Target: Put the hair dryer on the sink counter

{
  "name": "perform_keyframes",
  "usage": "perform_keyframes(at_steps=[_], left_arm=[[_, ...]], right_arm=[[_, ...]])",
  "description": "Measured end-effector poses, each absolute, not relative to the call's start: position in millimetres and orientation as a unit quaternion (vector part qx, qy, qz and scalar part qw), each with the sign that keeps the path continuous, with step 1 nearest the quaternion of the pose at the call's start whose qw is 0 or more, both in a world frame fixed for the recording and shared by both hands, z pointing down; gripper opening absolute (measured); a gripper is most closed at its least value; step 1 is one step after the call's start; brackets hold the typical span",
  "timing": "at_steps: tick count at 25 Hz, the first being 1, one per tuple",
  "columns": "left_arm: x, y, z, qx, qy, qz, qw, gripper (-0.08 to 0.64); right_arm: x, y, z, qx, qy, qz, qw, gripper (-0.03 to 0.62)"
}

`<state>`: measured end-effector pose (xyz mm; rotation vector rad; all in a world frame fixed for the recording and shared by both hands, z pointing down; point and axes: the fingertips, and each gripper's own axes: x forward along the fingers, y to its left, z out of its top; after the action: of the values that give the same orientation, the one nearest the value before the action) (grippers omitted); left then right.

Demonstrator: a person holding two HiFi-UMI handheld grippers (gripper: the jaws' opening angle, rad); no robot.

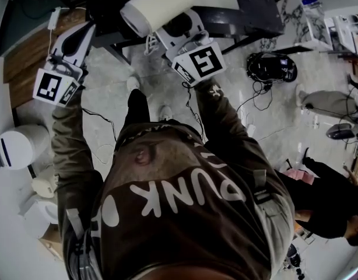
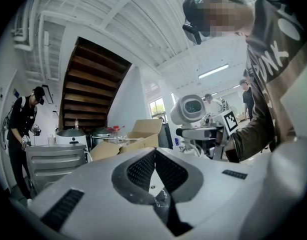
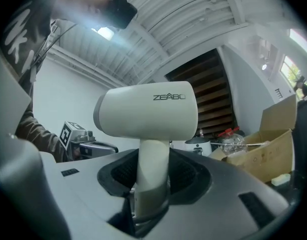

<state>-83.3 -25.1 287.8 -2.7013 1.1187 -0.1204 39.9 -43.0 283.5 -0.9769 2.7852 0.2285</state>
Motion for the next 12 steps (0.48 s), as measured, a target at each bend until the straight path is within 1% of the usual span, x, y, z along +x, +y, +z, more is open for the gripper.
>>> perform_keyframes(at_steps=[8,12], left_arm=[[-133,-123,310,-0.927,0.358,-0.041,0.104,-0.006],[-153,-165,321,-0.935,0.338,-0.043,0.097,-0.006]], right_arm=[[-14,-136,308,-0.351,0.933,0.054,0.061,0.160],[-36,-180,322,-0.373,0.927,0.027,0.034,0.160]])
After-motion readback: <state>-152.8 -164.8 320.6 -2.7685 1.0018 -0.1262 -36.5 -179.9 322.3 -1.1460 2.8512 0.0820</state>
